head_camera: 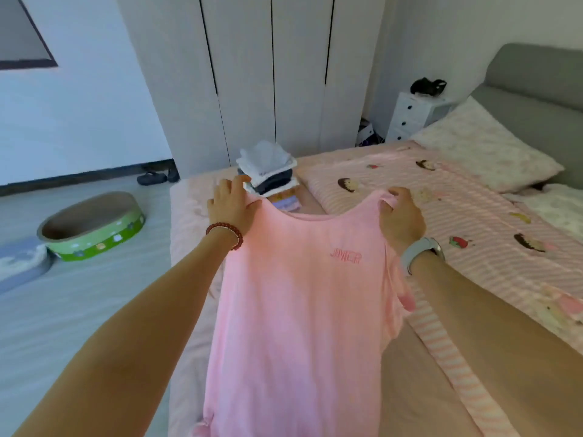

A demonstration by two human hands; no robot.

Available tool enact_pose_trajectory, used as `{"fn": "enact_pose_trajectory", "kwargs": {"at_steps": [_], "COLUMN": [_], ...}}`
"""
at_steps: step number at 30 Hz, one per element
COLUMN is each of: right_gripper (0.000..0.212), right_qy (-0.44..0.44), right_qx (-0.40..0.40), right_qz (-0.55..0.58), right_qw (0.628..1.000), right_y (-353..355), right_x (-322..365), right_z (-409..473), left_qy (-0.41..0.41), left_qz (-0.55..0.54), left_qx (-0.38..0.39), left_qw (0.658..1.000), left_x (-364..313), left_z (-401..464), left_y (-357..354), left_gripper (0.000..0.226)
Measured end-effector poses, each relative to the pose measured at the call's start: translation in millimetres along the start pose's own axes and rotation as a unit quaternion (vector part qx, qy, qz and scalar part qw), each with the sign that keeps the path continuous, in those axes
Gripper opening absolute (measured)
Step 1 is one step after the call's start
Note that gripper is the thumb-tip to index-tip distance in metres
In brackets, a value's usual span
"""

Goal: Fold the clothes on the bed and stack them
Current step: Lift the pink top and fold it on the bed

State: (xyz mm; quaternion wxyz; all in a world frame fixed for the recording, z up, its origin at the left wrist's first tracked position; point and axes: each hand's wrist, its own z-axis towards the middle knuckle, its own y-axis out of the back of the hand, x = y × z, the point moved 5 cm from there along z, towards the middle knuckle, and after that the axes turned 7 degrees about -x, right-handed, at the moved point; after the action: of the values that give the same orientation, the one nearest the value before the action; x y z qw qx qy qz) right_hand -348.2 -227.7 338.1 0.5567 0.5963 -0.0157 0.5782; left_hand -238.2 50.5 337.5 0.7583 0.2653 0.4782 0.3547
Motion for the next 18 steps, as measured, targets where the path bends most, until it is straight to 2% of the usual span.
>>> {"fn": "enact_pose_trajectory", "kwargs": {"at_steps": [3, 6, 9, 11, 14, 18], "right_gripper": [0.056, 0.058, 0.051, 0.045, 0.036, 0.039], "right_qy": [-0.038, -0.092, -0.177, -0.234, -0.302, -0.388], "right_qx": [0.161, 0.224, 0.282, 0.281, 0.24, 0.196], "right_qz": [-0.023, -0.037, -0.065, -0.077, -0.111, -0.137], "right_qw": [0.986, 0.97, 0.941, 0.928, 0.916, 0.89], "right_y": [-86.8, -138.9, -164.6, -167.2, -159.9, -148.7], "right_x": [-66.5, -146.2, -224.6, -264.9, -306.2, -333.8], "right_z": [-8.8, -63.9, -147.1, -202.3, -271.5, -328.6], "left_qy": [0.097, 0.171, 0.271, 0.33, 0.403, 0.447], "left_qz": [0.016, 0.025, 0.057, 0.091, 0.128, 0.152], "left_qx": [0.083, 0.195, 0.277, 0.31, 0.333, 0.324], "left_qw": [0.992, 0.966, 0.92, 0.887, 0.843, 0.82], "left_x": [55.7, 118.9, 186.3, 224.4, 261.5, 291.6], "left_z": [-28.5, -102.4, -193.8, -252.2, -321.3, -366.3], "left_y": [-86.1, -154.9, -188.6, -193.3, -186.6, -170.4], "left_gripper": [0.064, 0.065, 0.056, 0.052, 0.053, 0.059]}}
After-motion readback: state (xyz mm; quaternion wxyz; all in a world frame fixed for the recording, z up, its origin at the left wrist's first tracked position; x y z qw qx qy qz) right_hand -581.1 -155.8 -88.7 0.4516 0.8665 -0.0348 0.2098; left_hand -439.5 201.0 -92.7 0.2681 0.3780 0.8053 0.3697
